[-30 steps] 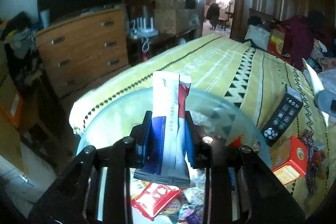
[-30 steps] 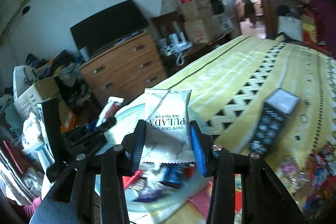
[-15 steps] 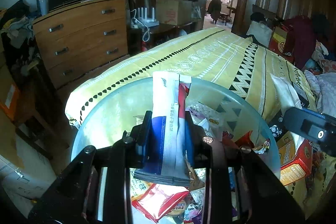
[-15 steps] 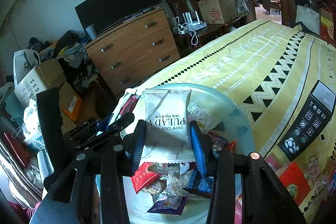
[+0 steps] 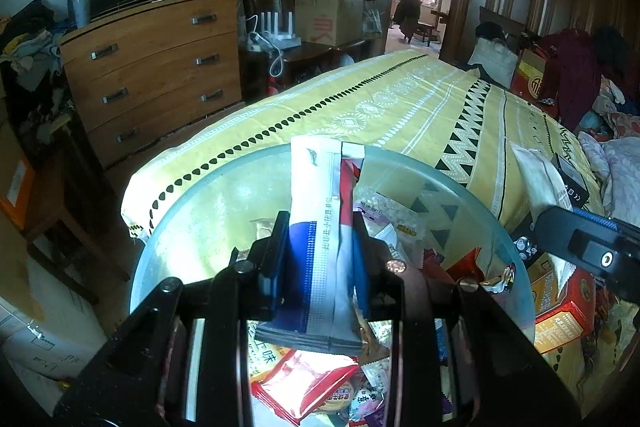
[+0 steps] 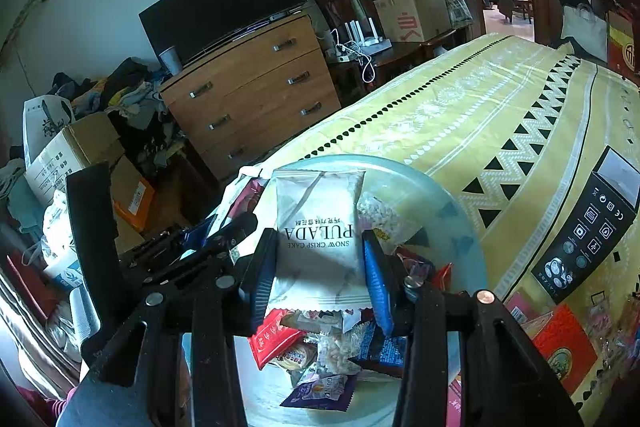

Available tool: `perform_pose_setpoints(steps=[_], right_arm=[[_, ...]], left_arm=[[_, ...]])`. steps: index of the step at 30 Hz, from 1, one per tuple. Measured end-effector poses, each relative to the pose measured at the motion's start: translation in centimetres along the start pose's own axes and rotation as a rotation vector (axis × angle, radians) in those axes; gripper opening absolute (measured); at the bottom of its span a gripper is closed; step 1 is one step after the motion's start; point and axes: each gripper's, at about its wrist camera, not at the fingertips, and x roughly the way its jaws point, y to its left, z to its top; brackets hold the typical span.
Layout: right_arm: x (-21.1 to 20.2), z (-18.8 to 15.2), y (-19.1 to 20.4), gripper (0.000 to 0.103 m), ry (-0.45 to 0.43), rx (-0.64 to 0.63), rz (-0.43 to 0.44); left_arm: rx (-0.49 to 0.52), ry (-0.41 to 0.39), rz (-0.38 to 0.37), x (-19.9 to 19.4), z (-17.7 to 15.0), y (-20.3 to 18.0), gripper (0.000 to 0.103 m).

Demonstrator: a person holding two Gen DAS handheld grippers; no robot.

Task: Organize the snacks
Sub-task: 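Carry both packets over the clear basin with both tools, then open both tools to drop the packets into the basin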

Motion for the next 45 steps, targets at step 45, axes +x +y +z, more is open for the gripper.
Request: perform_pose_setpoints(steps=[45], right_arm=[[1.0,-0.5,-0.1,0.054,0.017,0.016,-0.01]], left_arm=[[-0.017,0.022,0.031,0.7,-0.5,0.4,0.067]])
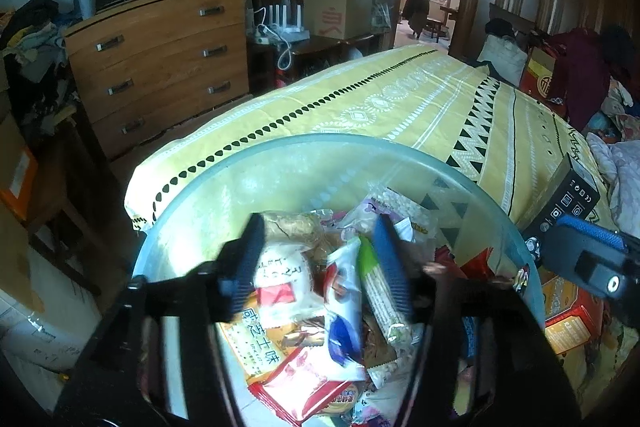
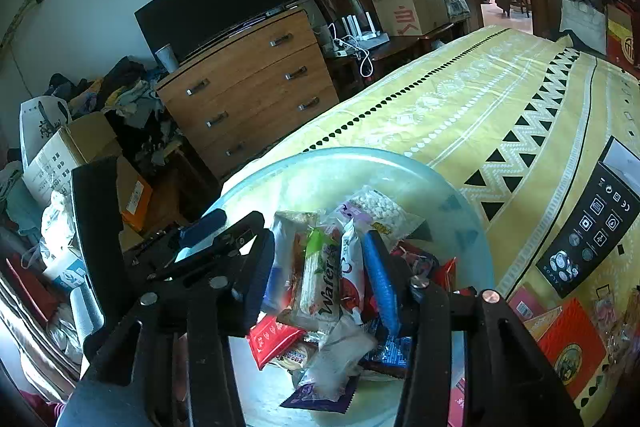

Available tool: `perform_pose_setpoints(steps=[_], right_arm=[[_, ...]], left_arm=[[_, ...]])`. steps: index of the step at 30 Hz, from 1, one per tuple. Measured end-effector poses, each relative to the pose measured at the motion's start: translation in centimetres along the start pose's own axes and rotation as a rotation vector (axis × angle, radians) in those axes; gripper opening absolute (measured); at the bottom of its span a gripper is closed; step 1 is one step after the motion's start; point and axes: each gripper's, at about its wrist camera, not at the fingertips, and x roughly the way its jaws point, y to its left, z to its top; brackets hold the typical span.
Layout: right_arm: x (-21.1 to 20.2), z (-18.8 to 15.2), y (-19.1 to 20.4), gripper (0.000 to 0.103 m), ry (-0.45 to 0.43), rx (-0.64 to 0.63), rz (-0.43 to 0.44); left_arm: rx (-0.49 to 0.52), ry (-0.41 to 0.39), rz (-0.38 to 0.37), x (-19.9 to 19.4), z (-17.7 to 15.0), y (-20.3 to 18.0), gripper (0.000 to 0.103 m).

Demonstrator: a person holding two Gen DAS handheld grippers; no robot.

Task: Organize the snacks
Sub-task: 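Open both tools to drop the packets into the basin, then move both tools back over the snack pile on the bed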

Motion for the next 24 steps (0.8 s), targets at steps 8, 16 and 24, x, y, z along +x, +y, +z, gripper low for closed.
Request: perform_pose_setpoints(steps=[8,16,24], right_arm=[[-0.4,-0.7,0.4,0.079,-0.045,-0.034,-0.046],[-4.6,-3.7,1.2,0.087,-0.157,-0.135,-0.08],[-19.3,-10.6,-10.7,0.087,-0.292,0.043,-0.334]], left_arm=[[-0.01,-0.02,0.023,-0.3,0.0,0.3,0.081],[-0.035,-0.098,-0.044,-3.1,0.1,-1.2,0.081],[0.094,-0.241,-0.294,-9.7,-0.4,-10.8,0.084]])
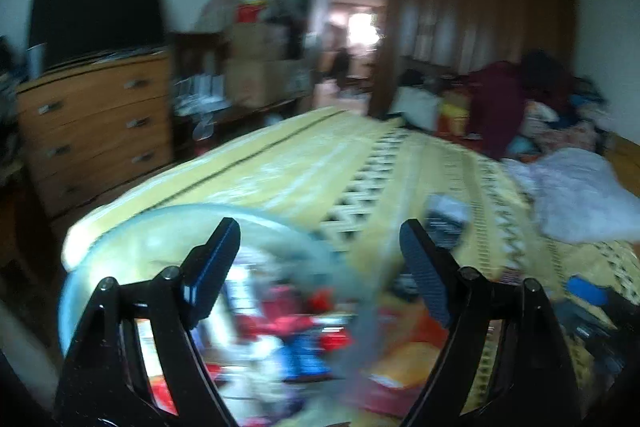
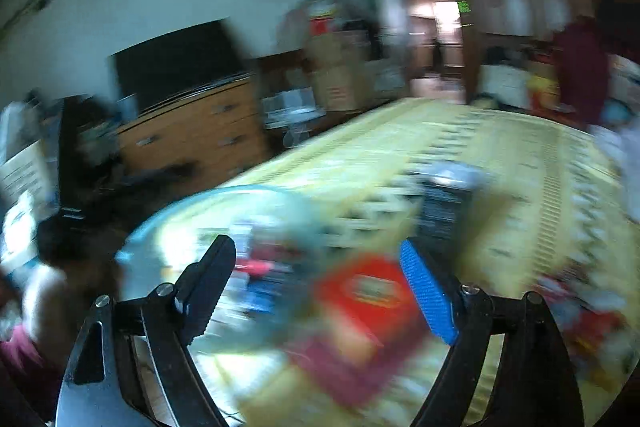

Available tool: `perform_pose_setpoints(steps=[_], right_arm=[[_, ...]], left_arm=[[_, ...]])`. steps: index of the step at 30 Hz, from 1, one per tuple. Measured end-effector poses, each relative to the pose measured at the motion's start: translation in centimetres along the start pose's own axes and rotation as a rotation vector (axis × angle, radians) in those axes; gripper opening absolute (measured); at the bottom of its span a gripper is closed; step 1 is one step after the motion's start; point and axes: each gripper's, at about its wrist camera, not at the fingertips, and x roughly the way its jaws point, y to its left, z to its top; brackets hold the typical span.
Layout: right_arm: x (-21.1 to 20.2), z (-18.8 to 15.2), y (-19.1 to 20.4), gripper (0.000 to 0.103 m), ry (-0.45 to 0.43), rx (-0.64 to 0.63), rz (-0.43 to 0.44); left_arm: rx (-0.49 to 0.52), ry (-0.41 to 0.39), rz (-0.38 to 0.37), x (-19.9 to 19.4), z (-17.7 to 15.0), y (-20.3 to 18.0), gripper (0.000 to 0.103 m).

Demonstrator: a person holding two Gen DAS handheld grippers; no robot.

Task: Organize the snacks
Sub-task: 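Move both tools back over the snack pile on the bed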

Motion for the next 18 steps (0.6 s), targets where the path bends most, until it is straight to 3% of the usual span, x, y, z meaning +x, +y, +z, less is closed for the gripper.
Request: perform_pose_setpoints(steps=[4,7,10,15,18], right_arm=[[0.9,-2.8,-13.1,0.08,0.156,0.154,-0.176],[5.2,-3.6,-22.9,0.079,0.301,0.216,-0.267],[11.1,-2.7,-29.9,0.074,0.381,0.277,-0.301],[19.7,-2.3,-37.8,0.07,0.465,0.361,-0.33],[23.6,-3.8,-39.0,0.07,0.551,0.371,-0.299]], left_arm=[[0.067,0.014,-0.127,0.0,-0.5,-5.3,0.086],[0.116,0.026,-0.189,0.2,-1.1,-7.8,0.087],[0.144,0.043,-0.207,0.9,-1.4,-9.2,0.088],[0.134,0.098,-0.234,2.2,-2.0,-10.5,0.088],[0.159,0.109,-0.227,2.3,-2.8,-11.5,0.088]])
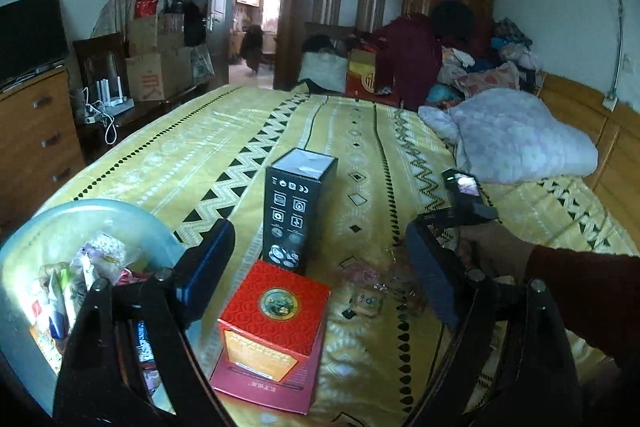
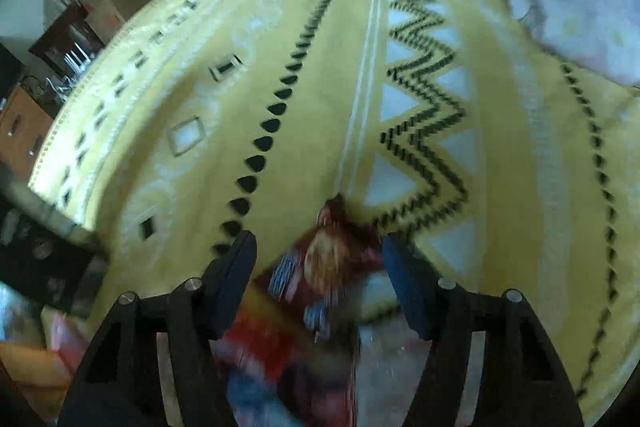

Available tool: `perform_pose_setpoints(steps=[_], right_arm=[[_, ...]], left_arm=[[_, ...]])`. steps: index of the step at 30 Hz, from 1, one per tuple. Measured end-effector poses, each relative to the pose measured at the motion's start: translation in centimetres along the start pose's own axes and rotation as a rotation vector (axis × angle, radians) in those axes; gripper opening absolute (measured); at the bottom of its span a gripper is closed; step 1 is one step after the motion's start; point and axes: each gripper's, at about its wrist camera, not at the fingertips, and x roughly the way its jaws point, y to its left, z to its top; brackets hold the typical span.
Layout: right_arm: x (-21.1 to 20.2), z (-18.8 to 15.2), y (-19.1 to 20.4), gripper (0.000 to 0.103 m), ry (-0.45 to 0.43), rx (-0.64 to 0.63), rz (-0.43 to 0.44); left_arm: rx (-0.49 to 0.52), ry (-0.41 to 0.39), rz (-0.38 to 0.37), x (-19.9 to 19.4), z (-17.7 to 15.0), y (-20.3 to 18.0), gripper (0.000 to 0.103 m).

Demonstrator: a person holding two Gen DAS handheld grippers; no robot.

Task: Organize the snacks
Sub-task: 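Move both tools back over the snack pile on the bed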

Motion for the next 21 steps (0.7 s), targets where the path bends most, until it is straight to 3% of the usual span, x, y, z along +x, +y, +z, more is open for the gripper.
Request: perform_pose_setpoints(steps=[1,3,5,8,15,18,21], right_arm=[[1.4,-0.3,0.2,0.07,0.058,-0.001,0.009],[1.5,-2.1,1.5,0.071,0.068,-0.058,0.01],[0.2,-4.8,3.0,0.071,0.099,-0.106,0.066],[-2.1,-9.4,5.3,0.071,0.135,-0.201,0.08],[-6.7,-19.9,7.4,0.075,0.157,-0.277,0.113],[-8.9,-22.6,7.7,0.074,0.111,-0.309,0.113],[-14.7,-24.8,7.1,0.074,-0.045,-0.283,0.148]], left_arm=[[0.002,0.006,-0.003,0.2,-0.1,-0.2,0.088],[0.008,0.009,-0.005,0.2,-0.3,-0.5,0.088],[0.012,0.021,-0.014,0.1,-0.8,-1.0,0.088],[0.023,0.052,-0.02,-0.1,-1.6,-1.6,0.088],[0.056,0.143,-0.037,-0.7,-4.3,-3.2,0.089],[0.103,0.209,-0.063,-0.3,-5.9,-4.4,0.091],[0.132,0.311,-0.127,0.7,-8.2,-6.0,0.091]])
